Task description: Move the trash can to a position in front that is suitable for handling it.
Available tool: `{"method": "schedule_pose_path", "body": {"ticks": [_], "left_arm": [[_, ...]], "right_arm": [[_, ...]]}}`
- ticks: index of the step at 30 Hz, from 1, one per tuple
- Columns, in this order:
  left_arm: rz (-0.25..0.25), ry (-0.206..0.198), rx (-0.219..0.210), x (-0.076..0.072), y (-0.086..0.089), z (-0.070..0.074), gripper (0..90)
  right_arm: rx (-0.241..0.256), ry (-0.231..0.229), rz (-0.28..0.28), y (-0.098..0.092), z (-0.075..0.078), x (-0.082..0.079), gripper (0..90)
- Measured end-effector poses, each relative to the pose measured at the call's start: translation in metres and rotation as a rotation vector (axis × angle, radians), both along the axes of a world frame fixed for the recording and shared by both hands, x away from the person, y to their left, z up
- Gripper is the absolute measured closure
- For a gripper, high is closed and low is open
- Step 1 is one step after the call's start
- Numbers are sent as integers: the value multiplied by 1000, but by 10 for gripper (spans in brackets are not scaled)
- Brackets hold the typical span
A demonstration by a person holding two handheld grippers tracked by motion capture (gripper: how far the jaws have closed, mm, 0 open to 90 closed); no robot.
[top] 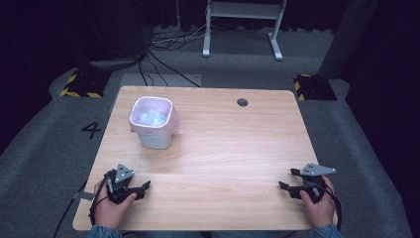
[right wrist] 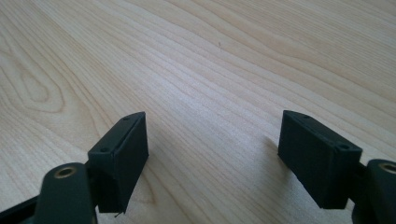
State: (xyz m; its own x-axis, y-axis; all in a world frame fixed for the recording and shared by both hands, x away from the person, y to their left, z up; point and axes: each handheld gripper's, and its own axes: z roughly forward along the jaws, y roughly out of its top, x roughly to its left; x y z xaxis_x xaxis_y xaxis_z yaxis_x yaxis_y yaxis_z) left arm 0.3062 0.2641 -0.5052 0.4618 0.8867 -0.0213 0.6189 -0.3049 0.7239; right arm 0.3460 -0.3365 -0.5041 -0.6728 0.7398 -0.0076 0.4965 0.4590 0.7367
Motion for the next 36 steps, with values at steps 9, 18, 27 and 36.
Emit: {"method": "schedule_pose_path", "body": {"ticks": [9, 18, 27, 36], "left_arm": [[22, -17, -11, -1, 3, 2, 252], [31, -57, -45, 0, 10, 32, 264], [14, -92, -60, 6, 6, 62, 303], [6, -124, -54, 18, 13, 88, 313]], "right_arm": [[0, 0, 0, 0, 0, 0, 242], [0, 0, 0, 0, 0, 0, 241], [-1, -1, -3, 0, 0, 0, 241], [-1, -1, -4, 0, 0, 0, 241]]}}
